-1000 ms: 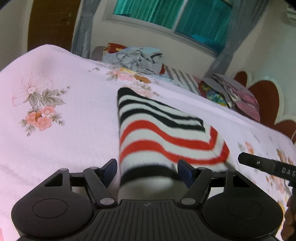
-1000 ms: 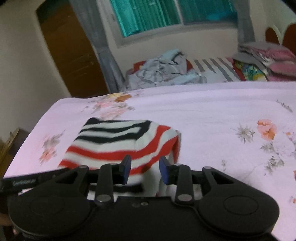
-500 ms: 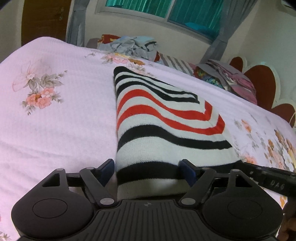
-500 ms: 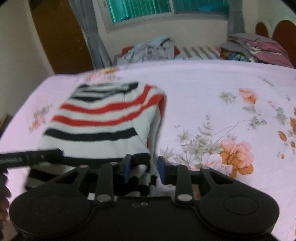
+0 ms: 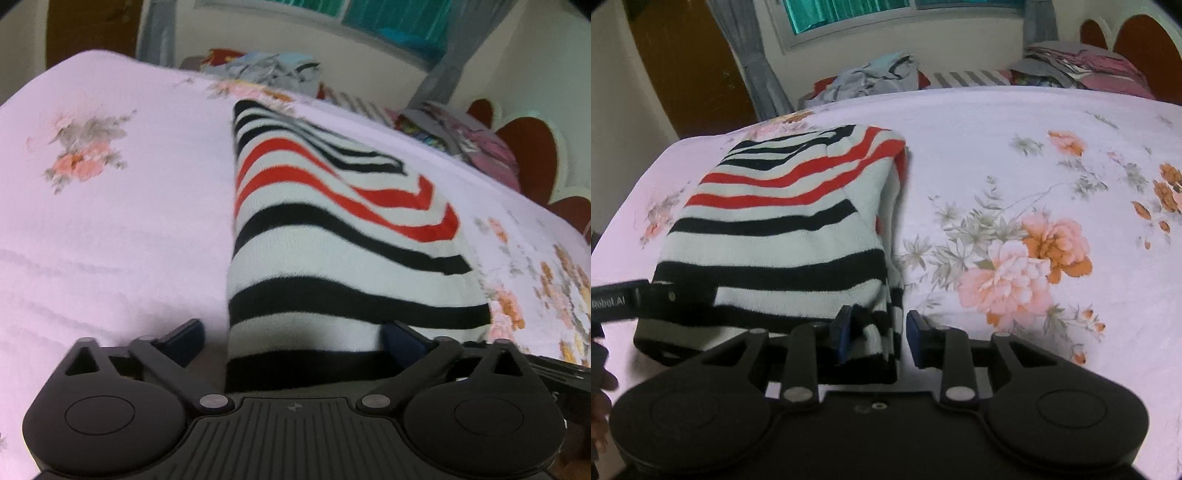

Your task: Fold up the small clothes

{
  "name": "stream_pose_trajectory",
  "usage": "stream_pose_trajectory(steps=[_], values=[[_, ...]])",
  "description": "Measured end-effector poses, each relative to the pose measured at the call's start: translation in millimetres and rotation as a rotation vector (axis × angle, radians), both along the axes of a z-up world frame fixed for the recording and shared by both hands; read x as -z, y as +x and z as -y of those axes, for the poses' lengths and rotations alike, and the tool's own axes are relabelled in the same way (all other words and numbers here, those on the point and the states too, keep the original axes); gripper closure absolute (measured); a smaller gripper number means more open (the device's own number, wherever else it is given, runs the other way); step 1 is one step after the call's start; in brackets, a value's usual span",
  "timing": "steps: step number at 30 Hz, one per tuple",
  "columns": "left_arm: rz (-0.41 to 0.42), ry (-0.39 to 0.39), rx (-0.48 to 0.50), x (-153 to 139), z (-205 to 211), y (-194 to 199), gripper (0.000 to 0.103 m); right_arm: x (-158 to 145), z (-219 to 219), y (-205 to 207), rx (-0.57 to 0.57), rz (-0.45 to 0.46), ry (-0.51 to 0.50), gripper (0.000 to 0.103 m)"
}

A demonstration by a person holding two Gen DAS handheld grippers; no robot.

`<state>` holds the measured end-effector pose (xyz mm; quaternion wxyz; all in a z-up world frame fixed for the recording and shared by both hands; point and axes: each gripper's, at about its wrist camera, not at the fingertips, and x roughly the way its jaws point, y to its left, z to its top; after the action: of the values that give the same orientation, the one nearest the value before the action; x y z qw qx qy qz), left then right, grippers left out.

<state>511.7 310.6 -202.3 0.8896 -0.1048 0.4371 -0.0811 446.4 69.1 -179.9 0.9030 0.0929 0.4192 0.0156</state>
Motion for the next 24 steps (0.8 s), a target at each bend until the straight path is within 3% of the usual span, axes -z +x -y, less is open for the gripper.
stream_pose_trajectory(steps=[6,11,14,17,21,24], values=[[-0.071,0.024,-0.039,0.3,1.6,5.5,0.0,-1.2,-4.8,2.3,-0.031,-0.012,-0.039,0.072],[-0.095,0.089,-0.075,-8.6,10.0,1.6,0.0,-9.6,-5.7,5.2,-0.048,-0.028,-0.052,0.071],[-0.141,0.094,-0.094,-16.5,11.7,2.4,0.0,-30.2,-0.6,5.2,-0.016,0.038,0.022,0.071],[-0.174,0.044,-0.097,-20.1,8.3,5.0,0.0,-47.1,-2.2,21.1,0.002,0.099,0.008,0.068],[-0.099,0.096,-0.149,-26.0,3.7,2.4,0.0,-50.4,-9.0,51.4,0.015,0.129,-0.062,0.061],[-0.063,0.098,-0.185,-29.3,-4.6,1.6,0.0,-28.4,-16.2,73.0,0.007,0.05,-0.124,0.059]])
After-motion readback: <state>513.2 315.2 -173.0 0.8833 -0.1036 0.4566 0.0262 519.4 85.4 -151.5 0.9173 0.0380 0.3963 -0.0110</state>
